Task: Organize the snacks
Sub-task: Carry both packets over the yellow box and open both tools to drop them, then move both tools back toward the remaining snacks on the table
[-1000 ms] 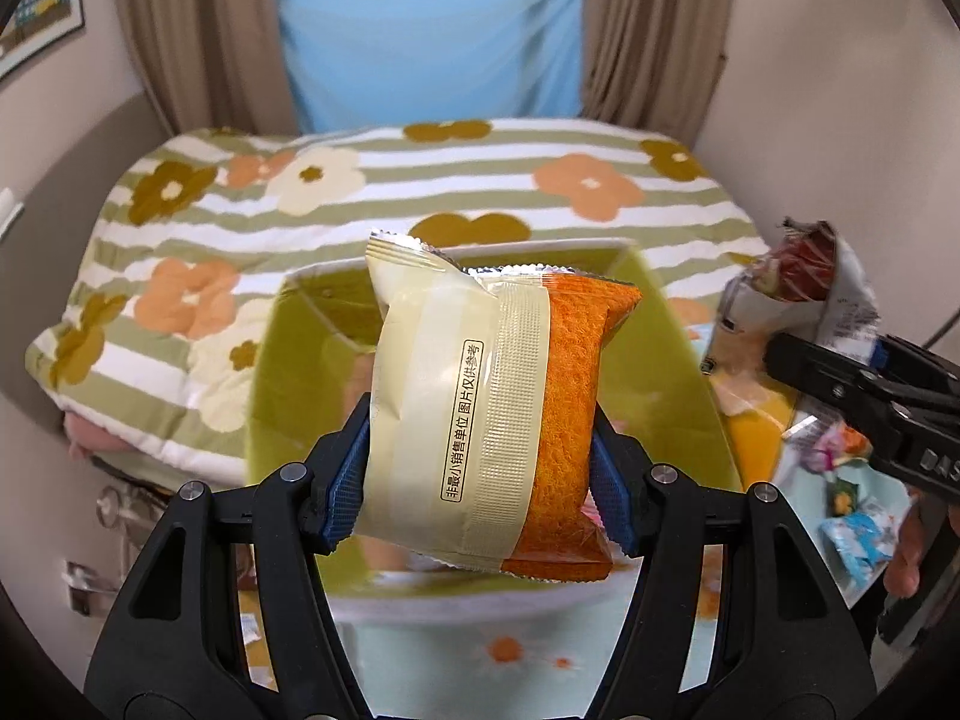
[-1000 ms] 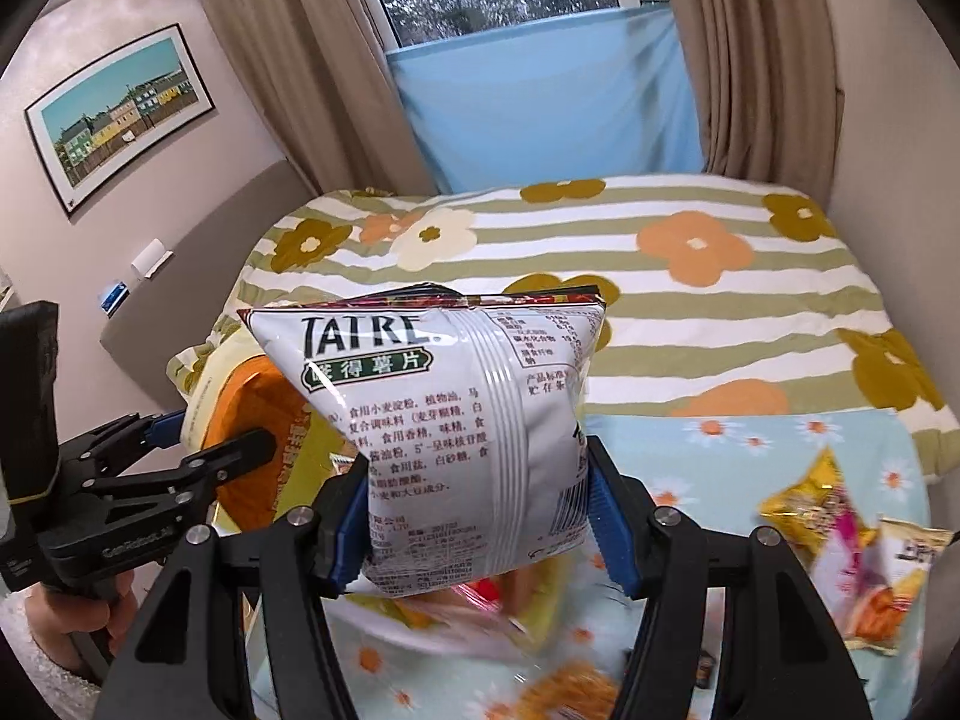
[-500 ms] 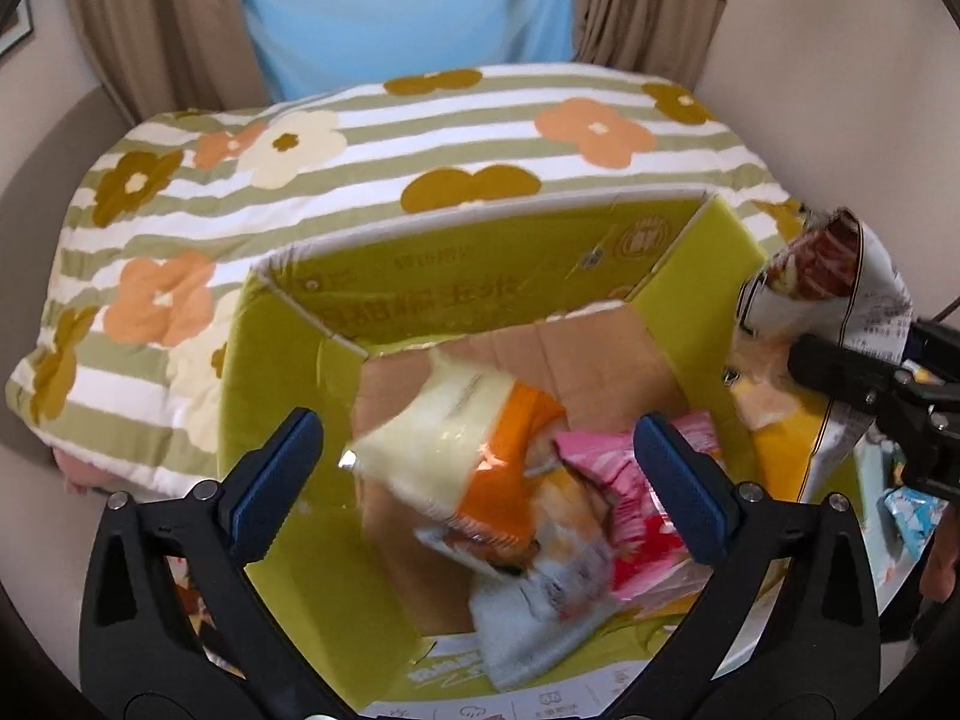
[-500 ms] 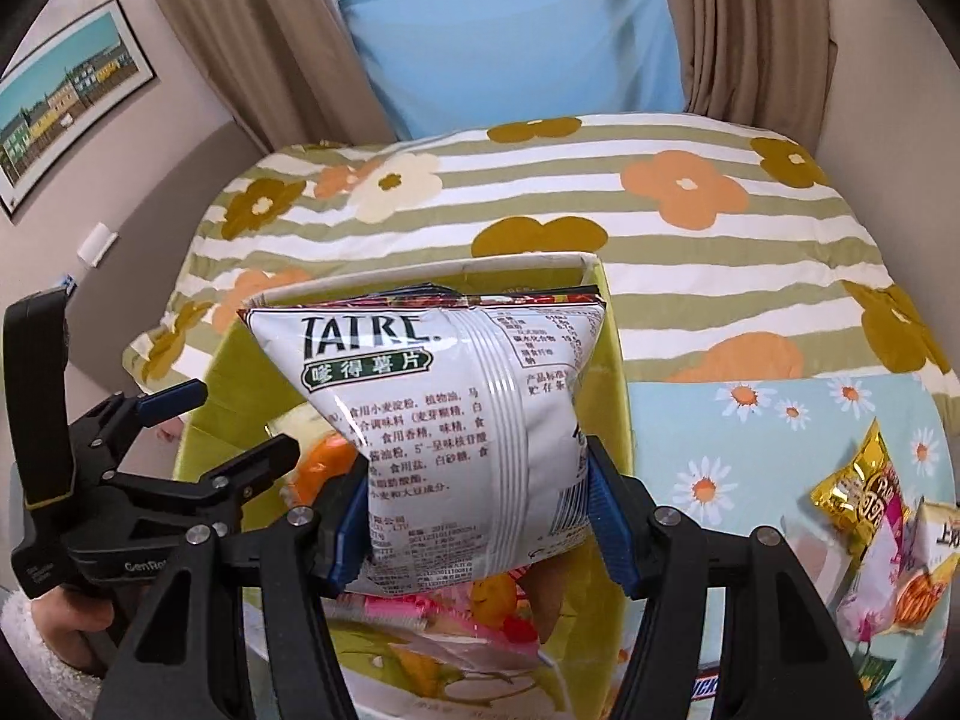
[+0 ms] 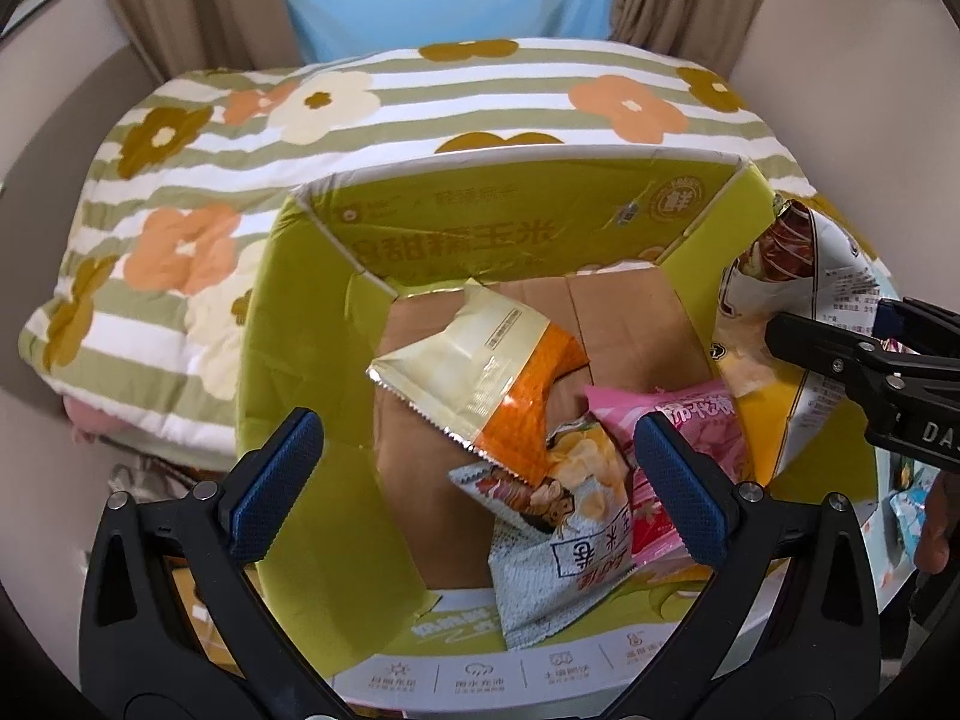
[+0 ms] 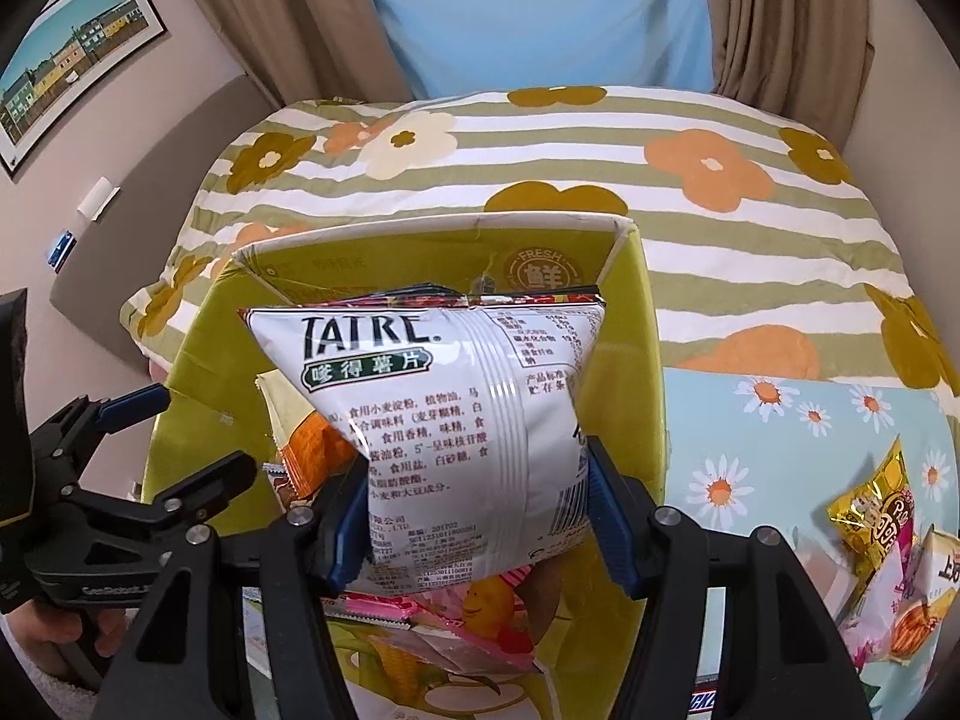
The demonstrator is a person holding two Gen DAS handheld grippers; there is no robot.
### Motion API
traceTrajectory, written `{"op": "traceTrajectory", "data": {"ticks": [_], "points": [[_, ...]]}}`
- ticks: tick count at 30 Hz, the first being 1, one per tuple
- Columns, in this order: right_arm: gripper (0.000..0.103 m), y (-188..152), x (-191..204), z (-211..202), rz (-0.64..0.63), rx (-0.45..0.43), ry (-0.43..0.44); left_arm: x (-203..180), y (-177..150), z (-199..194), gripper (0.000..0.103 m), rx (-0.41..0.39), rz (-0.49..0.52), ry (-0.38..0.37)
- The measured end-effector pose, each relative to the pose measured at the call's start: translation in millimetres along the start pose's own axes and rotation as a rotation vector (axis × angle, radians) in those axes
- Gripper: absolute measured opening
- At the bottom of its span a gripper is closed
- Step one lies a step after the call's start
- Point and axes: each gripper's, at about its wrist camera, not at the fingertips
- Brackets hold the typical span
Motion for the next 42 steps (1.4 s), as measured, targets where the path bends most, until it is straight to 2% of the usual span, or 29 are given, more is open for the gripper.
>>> {"op": "traceTrajectory", "data": {"ticks": [5,7,8,9,12,19,24,28,34,42], "points": [[0.061,0.9,3.2,6.3,-0.012,0.016,0.009,7.0,-4.9,-3.8,0.102,0.007,-0.028,0.009],[0.078,0.9,5.4,8.0,-0.006,0.004,-0.011,8.5,-7.5,-7.5,0.102,0.006,-0.035,0.013],[0.098,0.5,5.1,6.9,0.011,-0.019,-0.011,9.9,-9.6,-9.7,0.102,0.003,-0.037,0.016],[0.103,0.1,4.9,5.1,0.025,-0.043,-0.005,10.5,-11.6,-12.2,0.102,0.002,-0.039,0.019],[0.103,-2.6,4.8,-2.7,0.039,-0.084,0.009,13.2,-18.7,-19.3,0.102,0.002,-0.045,0.030],[0.103,-16.1,11.4,-18.4,0.029,-0.054,0.026,18.8,-38.1,-36.7,0.102,0.004,-0.055,0.030],[0.103,-24.8,17.5,-43.7,0.034,-0.073,0.013,19.2,-42.4,-63.3,0.102,-0.053,-0.050,0.020],[0.103,-33.8,21.7,-74.3,0.017,-0.134,-0.023,12.6,-44.3,-83.8,0.102,-0.105,-0.022,0.005],[0.103,-58.1,19.7,-117.9,0.031,-0.191,-0.111,-15.7,-52.7,-103.5,0.102,-0.146,0.041,-0.095],[0.103,-101.4,-20.0,-170.3,0.105,-0.233,-0.216,-75.1,-69.9,-117.7,0.102,-0.149,0.122,-0.202]]}}
Point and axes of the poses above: each gripper's, at about its wrist camera, not at the fingertips, and z roughly the way its jaws point, x to its left, y to its top, and after that the axes turned 9 degrees about -x, right-handed
